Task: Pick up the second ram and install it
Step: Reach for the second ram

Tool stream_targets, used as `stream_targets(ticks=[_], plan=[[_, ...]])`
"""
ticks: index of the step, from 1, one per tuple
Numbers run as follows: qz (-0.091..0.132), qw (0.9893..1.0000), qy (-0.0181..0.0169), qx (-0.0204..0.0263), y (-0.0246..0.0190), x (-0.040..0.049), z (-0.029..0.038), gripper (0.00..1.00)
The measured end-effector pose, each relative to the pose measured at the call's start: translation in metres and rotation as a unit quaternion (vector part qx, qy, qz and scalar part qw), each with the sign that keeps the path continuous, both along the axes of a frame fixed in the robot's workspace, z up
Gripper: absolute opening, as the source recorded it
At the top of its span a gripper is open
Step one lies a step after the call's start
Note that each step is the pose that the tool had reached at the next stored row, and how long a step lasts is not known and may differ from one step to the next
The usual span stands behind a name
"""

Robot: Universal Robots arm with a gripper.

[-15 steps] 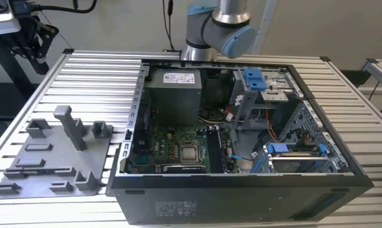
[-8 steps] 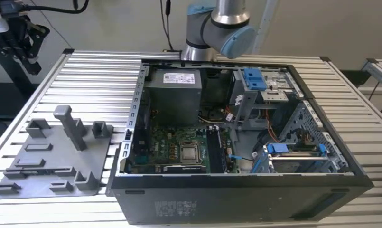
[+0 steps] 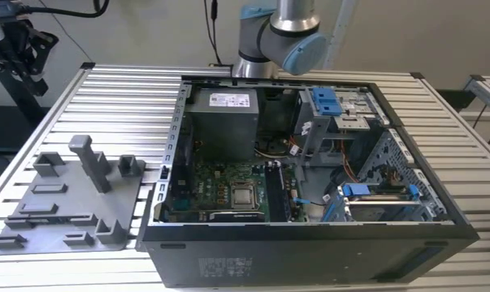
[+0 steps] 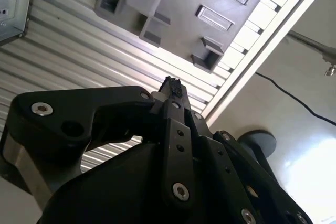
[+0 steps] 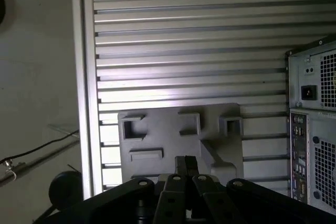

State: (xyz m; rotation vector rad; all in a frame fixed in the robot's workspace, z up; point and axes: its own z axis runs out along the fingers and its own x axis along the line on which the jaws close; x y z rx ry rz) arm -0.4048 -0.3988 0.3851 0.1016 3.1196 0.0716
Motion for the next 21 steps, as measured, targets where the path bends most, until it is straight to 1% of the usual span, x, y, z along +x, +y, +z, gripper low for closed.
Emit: stream_targets(ticks=[5,7,14,19,21], plan=[[0.0,1.0,0.0,0.0001,-0.0012,-0.0005,-0.0004,0.11],[0.0,1.0,0.0003,-0.0001,-0.0028,-0.0005,-0.0009,0.11],[0.0,1.0,0.0003,0.0001,-0.0037,-0.0006,-0.0017,0.11],[0.0,1.0,0.0012,0.0,-0.0092,-0.0006,-0.002,0.11],[0.0,1.0,0.0019,0.0,-0.0139,-0.0007,-0.0022,0.11]])
